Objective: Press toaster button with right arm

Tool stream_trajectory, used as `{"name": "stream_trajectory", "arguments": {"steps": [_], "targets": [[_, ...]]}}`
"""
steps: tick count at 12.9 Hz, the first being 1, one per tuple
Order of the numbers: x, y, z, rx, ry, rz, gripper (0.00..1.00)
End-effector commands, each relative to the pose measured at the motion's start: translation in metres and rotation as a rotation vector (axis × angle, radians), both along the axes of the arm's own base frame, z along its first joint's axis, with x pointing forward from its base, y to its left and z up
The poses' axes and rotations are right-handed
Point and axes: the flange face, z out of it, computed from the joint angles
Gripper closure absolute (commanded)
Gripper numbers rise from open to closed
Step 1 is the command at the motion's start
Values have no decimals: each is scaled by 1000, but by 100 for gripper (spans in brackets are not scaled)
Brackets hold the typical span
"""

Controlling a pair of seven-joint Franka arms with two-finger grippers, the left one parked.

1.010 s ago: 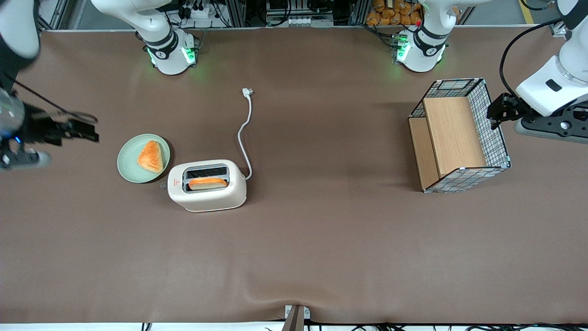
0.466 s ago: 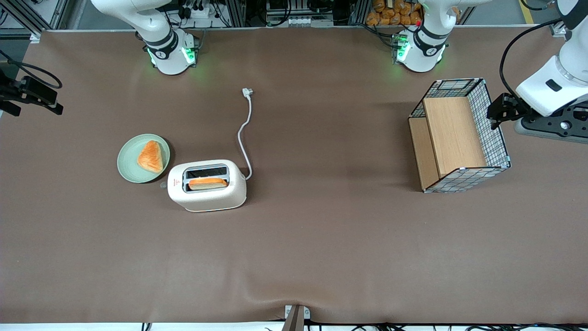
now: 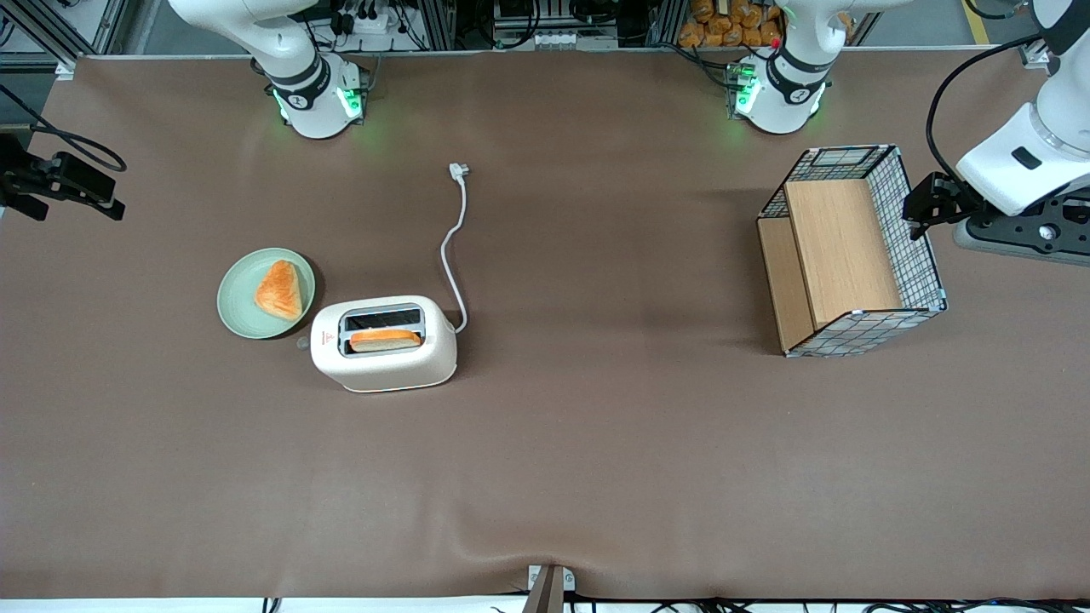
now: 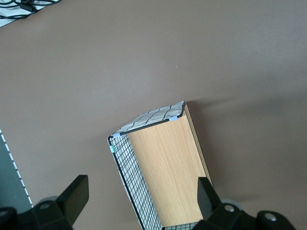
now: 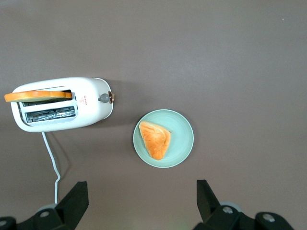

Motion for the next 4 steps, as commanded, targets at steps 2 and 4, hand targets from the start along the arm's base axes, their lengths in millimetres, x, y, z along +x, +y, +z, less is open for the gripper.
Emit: {"name": "stream_trajectory", "arguments": {"steps": [2,4], "targets": [[-6,4,7,-24,-15,-13,0],[-6,5,6,-22,-15,-9,0]]}}
